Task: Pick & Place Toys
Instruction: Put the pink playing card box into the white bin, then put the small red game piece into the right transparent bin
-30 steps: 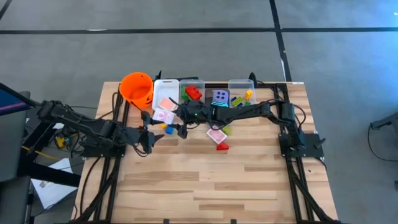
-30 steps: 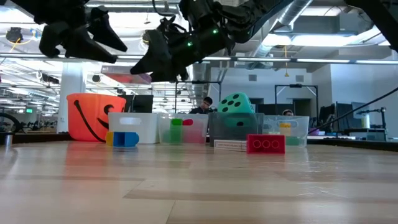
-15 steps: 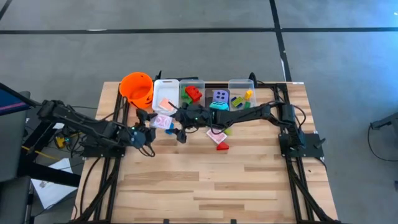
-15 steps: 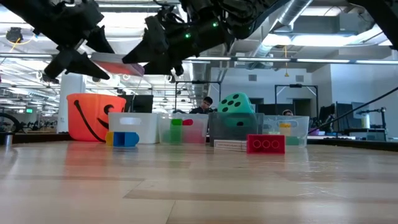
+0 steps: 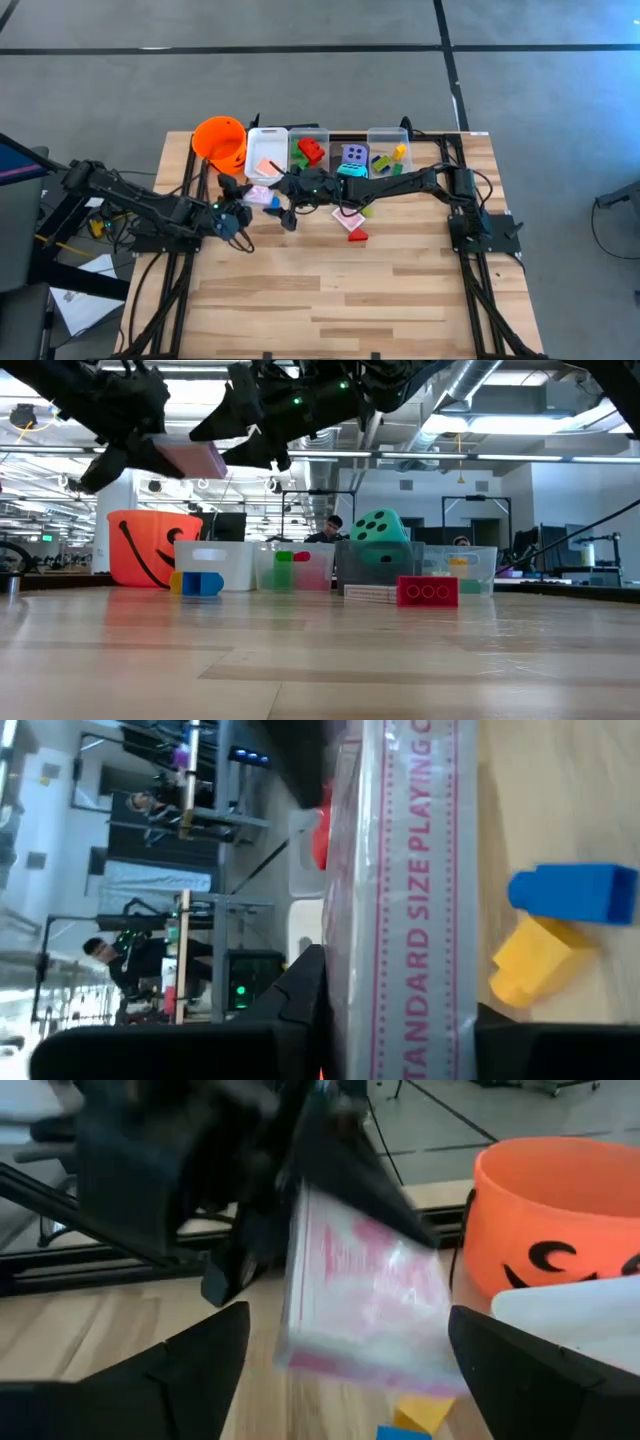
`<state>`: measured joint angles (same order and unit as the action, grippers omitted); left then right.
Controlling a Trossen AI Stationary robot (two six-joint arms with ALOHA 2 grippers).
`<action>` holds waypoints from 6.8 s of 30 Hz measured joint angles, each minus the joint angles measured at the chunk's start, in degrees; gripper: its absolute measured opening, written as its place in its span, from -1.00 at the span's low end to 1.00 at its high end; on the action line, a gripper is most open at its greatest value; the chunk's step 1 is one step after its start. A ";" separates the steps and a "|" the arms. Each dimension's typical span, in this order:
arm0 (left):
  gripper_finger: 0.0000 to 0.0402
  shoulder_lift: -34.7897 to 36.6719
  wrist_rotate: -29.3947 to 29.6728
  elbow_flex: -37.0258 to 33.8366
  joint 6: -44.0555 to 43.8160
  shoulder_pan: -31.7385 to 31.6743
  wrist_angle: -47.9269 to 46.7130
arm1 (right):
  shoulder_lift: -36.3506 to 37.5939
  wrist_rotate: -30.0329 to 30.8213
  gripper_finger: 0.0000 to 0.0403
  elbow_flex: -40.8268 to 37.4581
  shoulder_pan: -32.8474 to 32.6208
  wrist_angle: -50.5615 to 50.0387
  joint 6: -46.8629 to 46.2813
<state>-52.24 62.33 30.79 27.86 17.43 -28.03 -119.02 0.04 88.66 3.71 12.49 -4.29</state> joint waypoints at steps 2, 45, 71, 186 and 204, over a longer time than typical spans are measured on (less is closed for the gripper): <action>-0.72 0.33 0.37 0.12 -0.02 -0.44 -0.02 | 0.02 0.00 0.68 0.00 0.12 -0.33 -0.02; 0.07 -14.89 -16.66 0.10 -0.26 -37.66 26.49 | 7.38 1.50 0.66 -0.24 -6.65 -25.47 0.30; 0.10 -0.49 -16.51 0.10 -23.94 -26.86 26.38 | 7.32 -0.09 0.66 -0.24 -11.24 -56.28 19.78; 0.10 -23.13 -44.66 0.06 -31.30 -17.07 53.90 | 10.41 58.42 0.52 -64.60 -27.90 19.42 -55.90; 0.10 -23.13 -44.62 0.06 -31.32 -17.07 53.33 | 10.27 59.23 -0.25 -64.78 -27.11 14.25 -61.97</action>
<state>-75.37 17.72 30.85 -3.46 0.36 25.30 -108.75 59.27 23.89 -23.40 26.74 -66.27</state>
